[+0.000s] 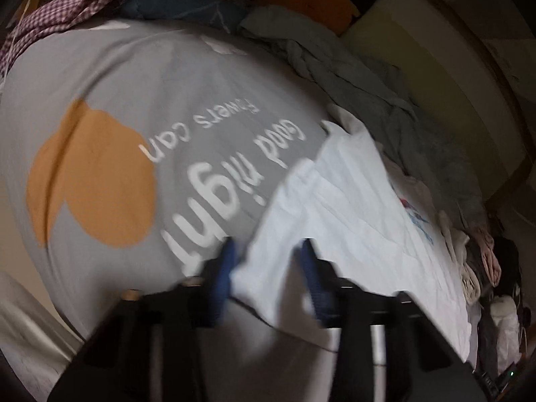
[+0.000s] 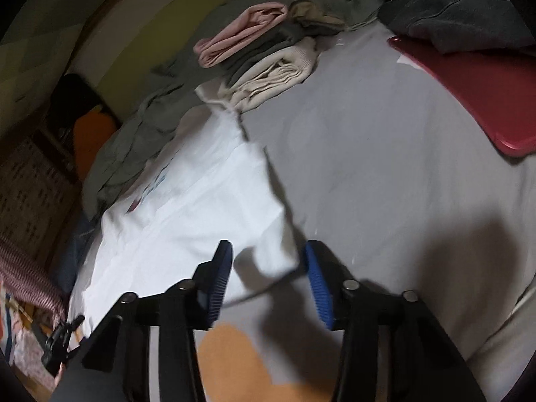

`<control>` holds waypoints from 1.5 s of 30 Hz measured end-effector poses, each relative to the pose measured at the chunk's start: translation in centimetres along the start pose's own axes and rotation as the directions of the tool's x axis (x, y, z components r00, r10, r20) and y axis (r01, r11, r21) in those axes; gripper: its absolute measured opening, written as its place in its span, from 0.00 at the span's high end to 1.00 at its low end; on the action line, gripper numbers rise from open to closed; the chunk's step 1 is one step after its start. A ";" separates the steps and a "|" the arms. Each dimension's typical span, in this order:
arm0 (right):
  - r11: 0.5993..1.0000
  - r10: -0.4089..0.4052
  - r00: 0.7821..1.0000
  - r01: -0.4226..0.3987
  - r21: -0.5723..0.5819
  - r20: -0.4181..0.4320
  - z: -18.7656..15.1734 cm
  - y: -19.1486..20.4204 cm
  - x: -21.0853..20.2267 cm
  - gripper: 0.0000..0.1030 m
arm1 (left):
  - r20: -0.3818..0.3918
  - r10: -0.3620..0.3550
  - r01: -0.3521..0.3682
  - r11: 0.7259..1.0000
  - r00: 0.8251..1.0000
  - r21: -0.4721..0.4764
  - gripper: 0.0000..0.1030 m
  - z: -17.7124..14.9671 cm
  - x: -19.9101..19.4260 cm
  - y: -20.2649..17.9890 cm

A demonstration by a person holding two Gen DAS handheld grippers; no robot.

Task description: Fold small clothes

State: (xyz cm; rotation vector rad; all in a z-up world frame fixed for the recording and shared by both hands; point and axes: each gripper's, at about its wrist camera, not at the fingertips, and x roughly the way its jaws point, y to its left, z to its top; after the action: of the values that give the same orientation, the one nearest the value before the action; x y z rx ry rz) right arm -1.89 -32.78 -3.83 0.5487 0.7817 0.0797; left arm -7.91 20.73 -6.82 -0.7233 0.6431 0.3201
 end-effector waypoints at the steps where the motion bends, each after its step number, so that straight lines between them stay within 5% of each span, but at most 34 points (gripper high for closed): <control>1: 1.000 -0.021 1.000 0.021 -0.021 0.000 0.0 0.2 0.2 0.82 | -0.002 -0.015 0.015 1.000 1.000 -0.019 0.92 0.0 -0.1 0.4; 3: 1.000 0.005 1.000 -0.005 -0.026 -0.005 -0.1 0.2 0.1 0.95 | 0.001 -0.046 0.046 0.999 0.999 -0.024 0.96 -0.1 -0.7 0.7; 11: 0.996 0.077 0.983 -0.068 -0.062 0.168 -0.5 1.4 -6.6 0.97 | 0.132 -0.063 0.050 0.994 0.989 0.101 0.96 0.5 -8.1 -2.1; 17: 0.996 0.087 0.979 -0.088 0.000 0.182 -1.5 0.7 -10.9 0.97 | 0.152 -0.060 0.044 0.993 0.987 0.111 0.96 0.4 -11.7 -1.7; 21: 0.998 0.057 0.984 -0.054 -0.022 0.168 -0.5 1.2 -10.2 0.97 | 0.113 -0.025 0.013 0.994 0.993 0.106 0.96 2.0 -8.7 -2.8; 27: 0.994 0.038 0.988 -0.023 -0.106 0.147 6.1 5.2 -4.1 0.97 | 0.053 -0.022 0.018 0.997 0.998 0.072 0.97 7.4 -2.7 -6.1; 31: 0.989 -0.001 0.994 0.018 -0.145 0.113 9.6 7.3 1.0 0.97 | 0.100 0.083 -0.099 0.980 0.992 0.174 0.97 10.4 1.8 -9.0; 41: 0.984 -0.085 0.991 0.100 -0.149 0.103 12.0 7.5 8.7 0.96 | 0.027 0.080 -0.084 0.962 0.996 0.260 0.98 11.2 9.9 -10.1; 43: 0.974 -0.117 0.988 0.133 -0.182 0.099 12.6 7.6 9.6 0.88 | 0.036 0.075 -0.082 0.958 0.997 0.273 0.97 11.3 10.4 -10.2; 44: 0.966 -0.145 0.984 0.162 -0.200 0.099 12.7 7.7 9.7 0.76 | 0.078 0.086 -0.104 0.957 0.993 0.271 0.95 11.2 10.0 -10.1; 45: 0.957 -0.177 0.978 0.198 -0.212 0.112 12.7 7.5 9.7 0.58 | 0.120 0.089 -0.119 0.957 0.989 0.264 0.81 11.1 9.5 -10.0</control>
State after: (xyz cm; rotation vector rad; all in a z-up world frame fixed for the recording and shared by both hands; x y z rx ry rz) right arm 14.77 -29.35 1.00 0.2623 0.7205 -0.0336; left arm 8.93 21.84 -1.43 -0.4078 0.6098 0.3575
